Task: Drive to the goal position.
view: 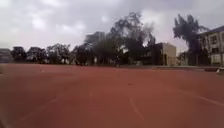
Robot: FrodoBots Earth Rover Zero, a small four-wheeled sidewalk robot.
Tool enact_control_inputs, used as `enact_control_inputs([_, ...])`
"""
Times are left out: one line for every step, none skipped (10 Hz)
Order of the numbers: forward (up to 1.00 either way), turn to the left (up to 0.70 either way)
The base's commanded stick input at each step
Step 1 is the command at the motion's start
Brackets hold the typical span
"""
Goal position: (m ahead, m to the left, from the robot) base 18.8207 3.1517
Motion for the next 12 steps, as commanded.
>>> enact_control_inputs([0.45,0.0])
enact_control_inputs([0.45,0.0])
enact_control_inputs([0.45,0.0])
enact_control_inputs([0.45,0.0])
enact_control_inputs([0.45,0.0])
enact_control_inputs([0.45,0.0])
enact_control_inputs([0.45,0.0])
enact_control_inputs([0.45,0.0])
enact_control_inputs([0.45,0.0])
enact_control_inputs([0.45,0.0])
enact_control_inputs([0.45,0.0])
enact_control_inputs([0.45,0.0])
